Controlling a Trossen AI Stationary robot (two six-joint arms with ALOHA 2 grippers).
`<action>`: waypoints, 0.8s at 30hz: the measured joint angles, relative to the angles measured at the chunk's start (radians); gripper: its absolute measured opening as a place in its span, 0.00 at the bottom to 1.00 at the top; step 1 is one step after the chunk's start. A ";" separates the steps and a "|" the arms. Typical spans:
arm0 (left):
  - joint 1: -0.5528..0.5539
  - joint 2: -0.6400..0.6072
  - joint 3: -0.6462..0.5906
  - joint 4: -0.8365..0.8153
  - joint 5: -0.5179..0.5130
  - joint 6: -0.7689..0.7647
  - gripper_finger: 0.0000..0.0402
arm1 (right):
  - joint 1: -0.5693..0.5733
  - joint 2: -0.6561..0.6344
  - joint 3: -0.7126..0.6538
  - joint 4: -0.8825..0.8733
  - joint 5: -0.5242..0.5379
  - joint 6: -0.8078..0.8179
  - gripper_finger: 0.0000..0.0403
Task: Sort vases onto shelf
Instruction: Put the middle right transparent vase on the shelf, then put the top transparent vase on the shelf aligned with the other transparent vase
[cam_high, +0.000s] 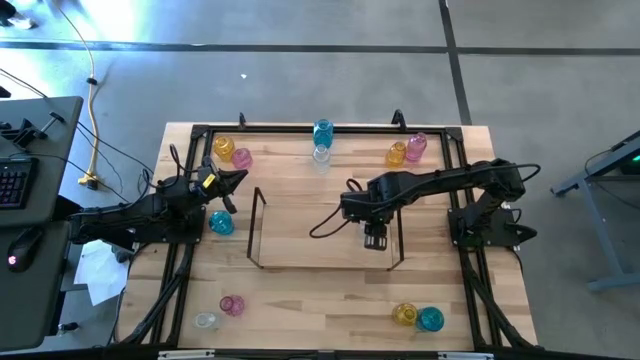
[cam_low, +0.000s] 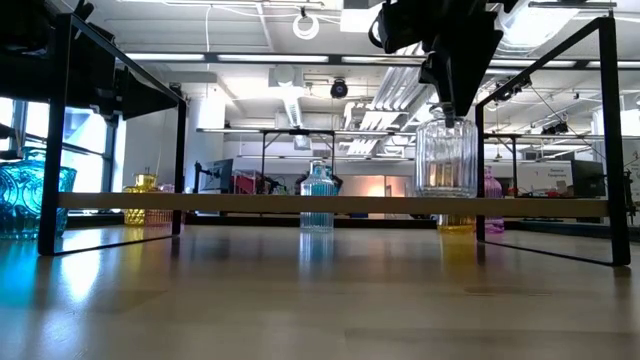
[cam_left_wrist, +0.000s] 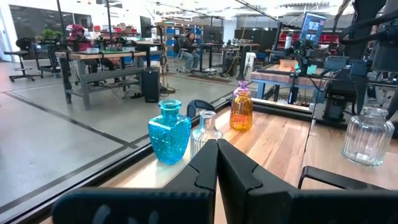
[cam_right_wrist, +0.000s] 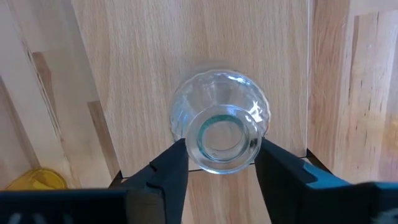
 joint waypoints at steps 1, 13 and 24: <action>0.000 0.000 0.000 0.000 0.000 0.000 0.00 | 0.000 0.000 0.000 0.000 0.000 0.000 0.42; 0.000 0.000 0.007 0.003 0.005 0.019 0.00 | 0.000 -0.001 0.000 -0.033 -0.003 -0.004 0.50; 0.000 0.000 0.007 0.007 0.006 0.019 0.00 | 0.000 -0.001 0.036 -0.092 -0.006 0.000 0.50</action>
